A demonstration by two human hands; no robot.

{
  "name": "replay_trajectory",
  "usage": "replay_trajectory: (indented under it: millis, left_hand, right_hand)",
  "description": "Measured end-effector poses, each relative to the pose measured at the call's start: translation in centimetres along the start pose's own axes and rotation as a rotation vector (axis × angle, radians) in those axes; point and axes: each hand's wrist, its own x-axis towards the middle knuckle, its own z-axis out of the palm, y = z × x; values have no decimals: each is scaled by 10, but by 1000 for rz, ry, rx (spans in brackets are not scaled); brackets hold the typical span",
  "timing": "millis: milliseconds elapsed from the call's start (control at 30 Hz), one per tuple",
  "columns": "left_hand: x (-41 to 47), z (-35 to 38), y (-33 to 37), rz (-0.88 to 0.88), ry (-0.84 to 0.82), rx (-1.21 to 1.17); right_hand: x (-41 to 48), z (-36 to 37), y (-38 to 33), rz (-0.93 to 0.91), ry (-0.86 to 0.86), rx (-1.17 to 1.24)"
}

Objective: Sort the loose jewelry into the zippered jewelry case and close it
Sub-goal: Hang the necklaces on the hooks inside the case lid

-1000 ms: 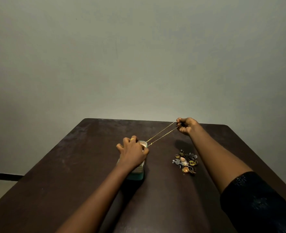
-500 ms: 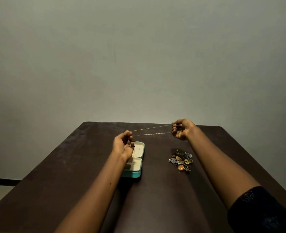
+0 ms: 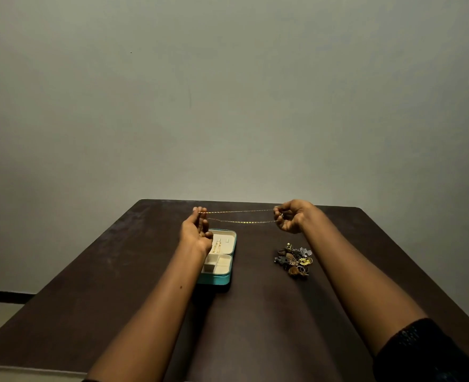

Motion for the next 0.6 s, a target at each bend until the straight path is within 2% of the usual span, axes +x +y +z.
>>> replay_trajectory:
  millis: [100,200,400,600]
  left_hand:
    - [-2,0,-1,5,-64,158]
    - [-7,5,-2,61,-135,391]
    - [-27,20,-6,132,-268,904]
    - [-32,22,-9,115,-280,1082]
  right_hand:
    - [-4,-1,6,0,30,-22]
    - [-11,5,11,-11,-16,-68]
    - [-31,32,15,-121,-108,-308]
    - [-58,55,18,-251,-117,-610]
